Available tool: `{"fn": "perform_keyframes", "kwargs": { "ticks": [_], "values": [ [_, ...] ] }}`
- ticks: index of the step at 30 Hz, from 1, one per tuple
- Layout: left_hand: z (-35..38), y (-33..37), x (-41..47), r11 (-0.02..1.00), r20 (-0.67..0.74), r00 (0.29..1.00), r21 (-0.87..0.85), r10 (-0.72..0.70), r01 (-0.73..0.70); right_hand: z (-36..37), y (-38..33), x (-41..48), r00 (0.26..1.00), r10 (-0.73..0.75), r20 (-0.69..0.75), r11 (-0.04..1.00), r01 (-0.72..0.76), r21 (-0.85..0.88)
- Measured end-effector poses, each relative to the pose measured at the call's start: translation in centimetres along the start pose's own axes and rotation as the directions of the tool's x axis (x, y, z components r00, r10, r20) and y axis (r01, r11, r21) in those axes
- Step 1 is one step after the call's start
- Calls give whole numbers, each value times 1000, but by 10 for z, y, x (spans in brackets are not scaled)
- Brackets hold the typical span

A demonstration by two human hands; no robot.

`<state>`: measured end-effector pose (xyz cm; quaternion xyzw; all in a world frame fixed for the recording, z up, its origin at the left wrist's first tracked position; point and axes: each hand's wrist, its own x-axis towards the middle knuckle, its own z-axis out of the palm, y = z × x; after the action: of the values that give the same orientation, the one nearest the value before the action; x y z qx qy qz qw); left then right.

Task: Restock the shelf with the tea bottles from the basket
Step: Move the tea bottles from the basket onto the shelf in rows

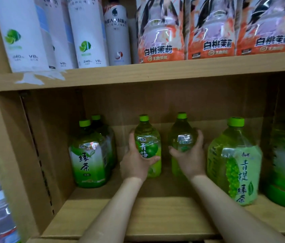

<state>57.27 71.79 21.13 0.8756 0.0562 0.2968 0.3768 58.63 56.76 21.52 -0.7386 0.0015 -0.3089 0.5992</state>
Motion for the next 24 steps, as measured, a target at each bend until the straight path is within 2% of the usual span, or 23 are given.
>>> {"fn": "perform_keyframes", "kwargs": {
  "ticks": [3, 6, 11, 14, 17, 19, 22, 24],
  "values": [
    [8, -4, 10, 999, -14, 999, -37, 29, -29, -1, 9, 7, 994, 53, 92, 991, -64, 117],
    [13, -10, 18, 993, -32, 996, -86, 80, -82, 5, 15, 11, 990, 73, 117, 983, -92, 162],
    [23, -28, 18, 991, -4, 998, -121, 59, -59, 4, 20, 11, 994, 25, 108, 995, -36, 95],
    [23, -28, 17, 996, -57, 996, -39, 75, -77, 3, 25, 14, 994, -12, 106, 997, 3, 83],
    [22, -27, 16, 996, -83, 993, 36, 87, -84, 4, 24, 12, 994, -87, 69, 988, 95, -121],
    [22, -27, 15, 996, -95, 992, -12, 82, -84, 5, 24, 11, 992, -125, 18, 964, 126, -235],
    [24, -30, 15, 990, -128, 991, -128, 43, -59, 7, 24, 11, 990, -140, 9, 964, 138, -225],
    [26, -31, 15, 988, -131, 990, -143, 45, -64, 8, 27, 11, 992, -120, 38, 967, 126, -220]
  ]
}}
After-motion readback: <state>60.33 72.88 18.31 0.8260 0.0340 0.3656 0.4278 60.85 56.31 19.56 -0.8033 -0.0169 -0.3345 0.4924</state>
